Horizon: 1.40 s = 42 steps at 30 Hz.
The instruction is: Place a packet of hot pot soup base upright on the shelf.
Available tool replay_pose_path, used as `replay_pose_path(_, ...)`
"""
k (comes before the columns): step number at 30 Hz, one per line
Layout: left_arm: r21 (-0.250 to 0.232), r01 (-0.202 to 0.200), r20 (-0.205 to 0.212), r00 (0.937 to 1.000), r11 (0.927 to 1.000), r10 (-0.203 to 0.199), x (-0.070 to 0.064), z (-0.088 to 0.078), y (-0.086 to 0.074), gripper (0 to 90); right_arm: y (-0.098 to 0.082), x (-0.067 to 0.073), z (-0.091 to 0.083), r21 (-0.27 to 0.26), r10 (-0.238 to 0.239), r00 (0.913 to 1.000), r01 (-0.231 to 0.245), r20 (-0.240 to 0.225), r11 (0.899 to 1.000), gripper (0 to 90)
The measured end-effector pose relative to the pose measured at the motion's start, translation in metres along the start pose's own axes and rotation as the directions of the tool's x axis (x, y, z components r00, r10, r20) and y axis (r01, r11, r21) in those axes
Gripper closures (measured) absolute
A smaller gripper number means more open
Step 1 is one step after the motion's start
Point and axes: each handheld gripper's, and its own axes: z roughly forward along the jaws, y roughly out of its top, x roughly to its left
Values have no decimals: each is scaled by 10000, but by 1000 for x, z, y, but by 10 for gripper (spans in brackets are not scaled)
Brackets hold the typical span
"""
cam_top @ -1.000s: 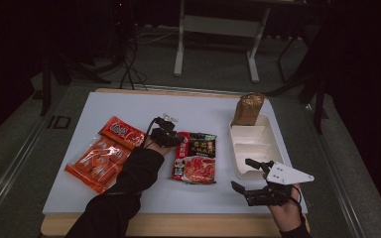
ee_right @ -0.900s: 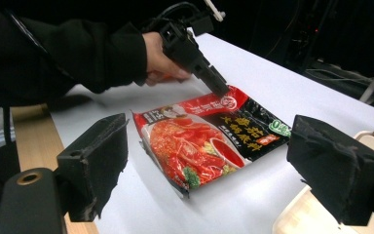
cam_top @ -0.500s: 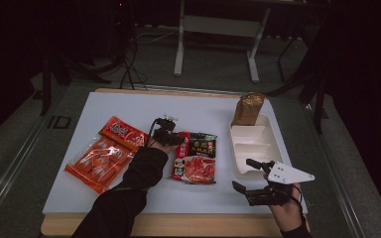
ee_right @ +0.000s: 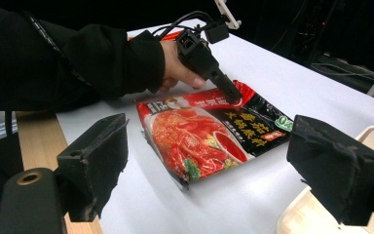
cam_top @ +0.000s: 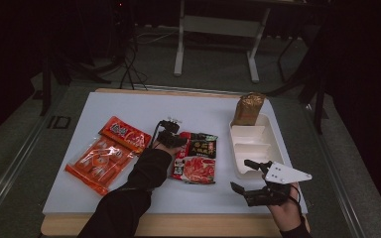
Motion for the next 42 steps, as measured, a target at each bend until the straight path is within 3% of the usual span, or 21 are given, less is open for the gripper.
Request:
replay_pose_path(6, -29, 239, 231, 9995, 9997, -238, 1, -2, 2, 861, 0, -1, 0, -32, 13, 10000, -13, 32, 10000, 150)
replay_pose_path(14, -915, -357, 519, 9978, 9952, 406, -7, -18, 4, 873, 1, -3, -4, -183, 74, 9993, -68, 360, 9998, 150)
replay_pose_path(23, -1519, -94, 1129, 9932, 9884, 268, -8, -39, 4, 878, 4, -4, -8, -378, 276, 9961, -245, 835, 9990, 169)
replay_pose_path(29, -2290, -435, 1452, 9863, 9725, 783, -20, -62, 5, 878, 8, -5, -11, -623, 5, 9936, 65, 1128, 9980, 161)
replay_pose_path(31, -2290, -435, 1452, 9863, 9725, 783, -20, -62, 5, 878, 8, -5, -12, -696, -31, 9929, 114, 1190, 9975, 161)
replay_pose_path(32, -2553, -566, 1577, 9825, 9652, 993, -25, -72, 4, 878, 10, -6, -15, -815, -135, 9902, 250, 1387, 9964, 161)
replay_pose_path(33, -2611, -572, 1637, 9812, 9636, 1026, -27, -75, 4, 878, 11, -6, -16, -822, -154, 9885, 280, 1503, 9962, 159)
replay_pose_path(37, -2686, -601, 1695, 9795, 9614, 1086, -29, -79, 3, 878, 13, -8, -21, -1039, 34, 9850, 148, 1724, 9945, 152)
replay_pose_path(38, -2870, -603, 1795, 9770, 9560, 1155, -32, -84, 2, 878, 13, -8, -21, -1039, 34, 9850, 148, 1724, 9945, 152)
replay_pose_path(41, -3029, -675, 1847, 9744, 9506, 1280, -35, -91, 0, 878, 16, -13, -28, -1103, 634, 9794, -427, 1919, 9930, 130)
replay_pose_path(42, -3065, -738, 1843, 9735, 9490, 1353, -36, -93, -1, 878, 16, -13, -28, -1103, 634, 9794, -427, 1919, 9930, 130)
